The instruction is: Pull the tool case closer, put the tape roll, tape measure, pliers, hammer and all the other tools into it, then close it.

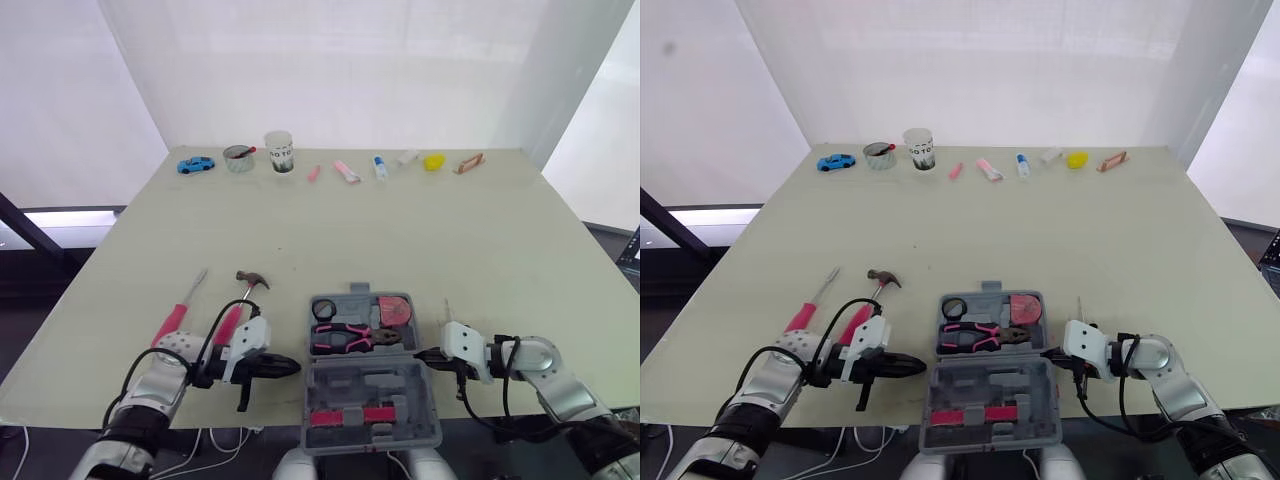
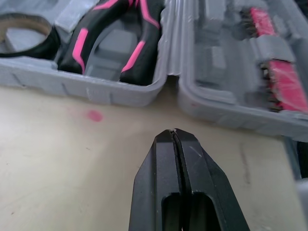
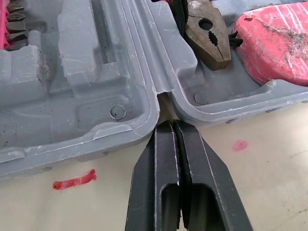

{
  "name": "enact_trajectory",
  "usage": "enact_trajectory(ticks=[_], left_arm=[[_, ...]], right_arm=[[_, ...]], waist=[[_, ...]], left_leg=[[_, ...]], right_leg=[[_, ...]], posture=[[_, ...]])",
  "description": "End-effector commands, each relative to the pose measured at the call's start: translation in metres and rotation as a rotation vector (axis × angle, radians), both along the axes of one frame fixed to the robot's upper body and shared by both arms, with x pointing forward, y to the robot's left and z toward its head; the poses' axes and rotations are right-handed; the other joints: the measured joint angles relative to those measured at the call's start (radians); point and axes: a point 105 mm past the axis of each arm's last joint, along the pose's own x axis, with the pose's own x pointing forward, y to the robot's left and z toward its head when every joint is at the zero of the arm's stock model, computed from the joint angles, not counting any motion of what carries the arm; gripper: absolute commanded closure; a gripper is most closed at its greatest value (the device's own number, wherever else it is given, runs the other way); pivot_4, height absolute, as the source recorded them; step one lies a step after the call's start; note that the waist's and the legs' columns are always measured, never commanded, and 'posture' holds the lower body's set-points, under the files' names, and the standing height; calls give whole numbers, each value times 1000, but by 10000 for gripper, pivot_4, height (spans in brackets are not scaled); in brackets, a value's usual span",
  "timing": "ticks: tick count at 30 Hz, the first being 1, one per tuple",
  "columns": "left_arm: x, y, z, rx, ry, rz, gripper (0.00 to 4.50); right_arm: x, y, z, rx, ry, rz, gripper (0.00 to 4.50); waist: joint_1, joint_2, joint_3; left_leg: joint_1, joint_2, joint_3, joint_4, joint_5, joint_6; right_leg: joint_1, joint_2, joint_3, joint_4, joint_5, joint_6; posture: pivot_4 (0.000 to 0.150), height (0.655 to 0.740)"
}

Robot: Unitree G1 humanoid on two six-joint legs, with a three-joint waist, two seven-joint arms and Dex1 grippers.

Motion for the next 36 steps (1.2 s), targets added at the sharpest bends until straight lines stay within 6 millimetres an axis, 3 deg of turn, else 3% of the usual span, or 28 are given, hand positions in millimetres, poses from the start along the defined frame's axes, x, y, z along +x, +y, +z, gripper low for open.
enact_trajectory(ticks=[1,10,18,36], left_arm=[[5,-9,0,-7,-13,-38,45000],[14,-29,7,-76,-1,-46,45000],[15,-28,6,-67,-13,-41,45000],[46,-33,15,-68,-127,32,45000]], right_arm=[[-1,7,5,13,-23,35,44367],[0,11,5,20,-28,35,44367],[4,17,7,49,-31,29,44367],[28,19,13,61,-84,-57,44367]], waist=[[1,0,0],[0,0,0],[-1,0,0],[0,0,0]], left_leg=[[0,0,0,0,0,0],[0,0,-2,1,0,0],[0,0,-3,2,0,0],[0,0,-4,2,0,0]], right_leg=[[0,0,0,0,0,0],[2,0,-1,0,0,1],[2,0,-2,0,0,1],[4,0,-3,0,1,1]], posture=[[1500,7400],[1500,7400],[1500,7400],[1500,7400]])
